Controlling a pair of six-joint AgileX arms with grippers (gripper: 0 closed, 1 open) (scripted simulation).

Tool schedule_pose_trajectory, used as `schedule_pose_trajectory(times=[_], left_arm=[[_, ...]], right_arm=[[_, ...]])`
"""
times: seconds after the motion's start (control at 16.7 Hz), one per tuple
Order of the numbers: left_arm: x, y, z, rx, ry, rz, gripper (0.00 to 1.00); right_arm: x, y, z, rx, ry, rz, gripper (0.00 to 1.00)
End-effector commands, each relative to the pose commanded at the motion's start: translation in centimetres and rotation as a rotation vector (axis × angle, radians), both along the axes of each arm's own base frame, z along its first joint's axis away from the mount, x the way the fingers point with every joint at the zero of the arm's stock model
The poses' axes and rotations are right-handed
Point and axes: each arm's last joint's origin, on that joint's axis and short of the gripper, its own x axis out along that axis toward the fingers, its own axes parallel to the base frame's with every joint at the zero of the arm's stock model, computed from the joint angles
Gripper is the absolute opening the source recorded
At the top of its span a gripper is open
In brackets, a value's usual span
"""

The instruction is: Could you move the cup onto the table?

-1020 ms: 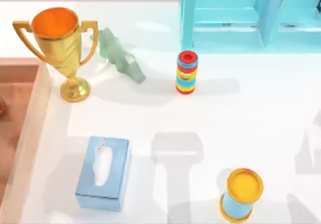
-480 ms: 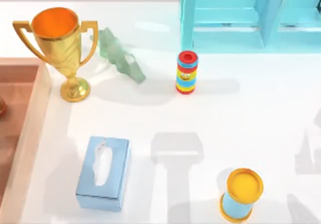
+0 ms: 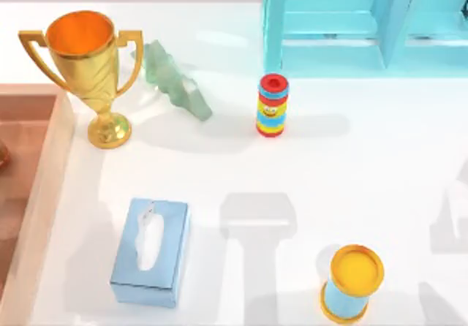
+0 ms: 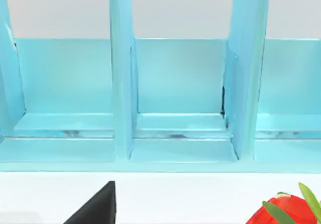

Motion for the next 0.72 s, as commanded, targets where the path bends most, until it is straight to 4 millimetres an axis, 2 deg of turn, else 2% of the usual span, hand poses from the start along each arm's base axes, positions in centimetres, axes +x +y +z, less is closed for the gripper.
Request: schedule_pose_trajectory(times=[0.24, 0.72], left_arm=[[0.00, 0.00, 0.00, 0.000, 0.000, 0.000, 0.02], [0.00, 0.00, 0.00, 0.000, 0.000, 0.000, 0.00]], right_arm=[[0.00, 0.00, 0.00, 0.000, 0.000, 0.000, 1.00], [0.00, 0.00, 0.00, 0.000, 0.000, 0.000, 1.00]])
